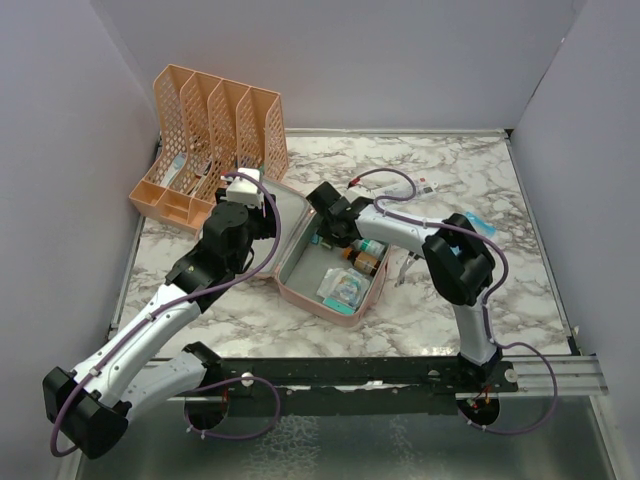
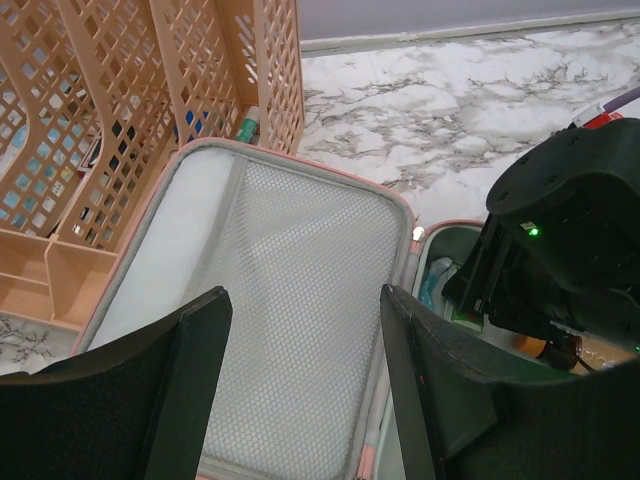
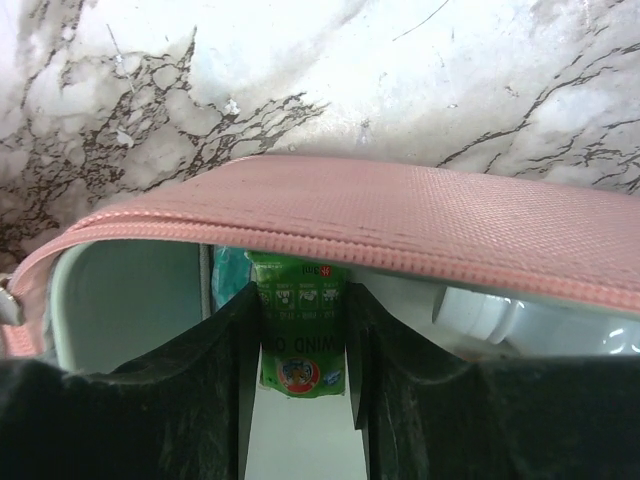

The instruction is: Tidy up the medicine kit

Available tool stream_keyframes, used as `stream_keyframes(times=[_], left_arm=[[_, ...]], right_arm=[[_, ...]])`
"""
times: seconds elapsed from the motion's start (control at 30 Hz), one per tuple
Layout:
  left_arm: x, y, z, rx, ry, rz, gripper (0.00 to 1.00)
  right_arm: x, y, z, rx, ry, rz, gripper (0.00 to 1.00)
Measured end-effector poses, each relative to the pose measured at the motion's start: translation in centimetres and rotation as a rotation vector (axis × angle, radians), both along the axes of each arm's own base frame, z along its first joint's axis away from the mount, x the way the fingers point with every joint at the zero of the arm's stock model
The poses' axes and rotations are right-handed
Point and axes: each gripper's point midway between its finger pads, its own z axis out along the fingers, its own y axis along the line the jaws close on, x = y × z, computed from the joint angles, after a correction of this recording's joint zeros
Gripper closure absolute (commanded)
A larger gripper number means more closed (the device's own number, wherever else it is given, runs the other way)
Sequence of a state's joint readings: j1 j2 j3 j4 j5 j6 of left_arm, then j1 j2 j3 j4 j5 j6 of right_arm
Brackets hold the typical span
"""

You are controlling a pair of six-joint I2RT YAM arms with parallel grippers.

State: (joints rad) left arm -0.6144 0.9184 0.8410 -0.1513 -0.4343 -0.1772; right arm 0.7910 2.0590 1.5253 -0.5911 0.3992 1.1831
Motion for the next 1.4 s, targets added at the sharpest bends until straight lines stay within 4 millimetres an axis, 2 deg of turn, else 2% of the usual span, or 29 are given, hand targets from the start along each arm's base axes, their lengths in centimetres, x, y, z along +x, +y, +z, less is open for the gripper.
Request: stream_keyframes(times=[0.17, 0.37, 0.5, 0.63, 0.73, 0.97, 1.07, 1.13, 1.2, 1.4], left_arm=[[0.0, 0.0, 0.0, 0.000, 0.000, 0.000, 0.36], [0.0, 0.0, 0.0, 0.000, 0.000, 0.000, 0.36], [0.0, 0.0, 0.0, 0.000, 0.000, 0.000, 0.35], [0.0, 0.0, 0.0, 0.000, 0.000, 0.000, 0.36], [0.0, 0.0, 0.0, 0.000, 0.000, 0.000, 0.36], [0.0, 0.0, 0.0, -0.001, 0.000, -0.001, 0.36], [0.0, 0.0, 0.0, -0.001, 0.000, -0.002, 0.36], [0.0, -0.1, 0.0, -0.001, 0.001, -0.003, 0.35], [-0.1, -0.2, 0.0, -0.003, 0.002, -0.011, 0.35], [-0.6, -0.8, -0.4, -0.017, 0.008, -0.065, 0.34]], right_arm=[[0.0, 0.0, -0.6, -0.013, 0.008, 0.006, 0.55], [0.4, 0.4, -0.4, -0.008, -0.011, 0.031, 0.48], [0.7, 1.4, 0.2, 0.016, -0.032, 0.089, 0.47], [0.6, 1.4, 0.7, 0.016, -0.035, 0.117, 0.48], [0.1, 0.8, 1.9, 0.010, -0.050, 0.135, 0.48], [-0.8, -1.7, 7.9, -0.005, -0.160, 0.214, 0.48], [-0.9, -3.6, 10.1, -0.022, -0.206, 0.235, 0.49], [-0.7, -5.8, 10.8, -0.044, -0.222, 0.224, 0.49], [-0.4, -8.9, 10.9, -0.075, -0.224, 0.190, 0.49], [-1.5, -18.0, 9.9, -0.162, -0.194, 0.072, 0.49]])
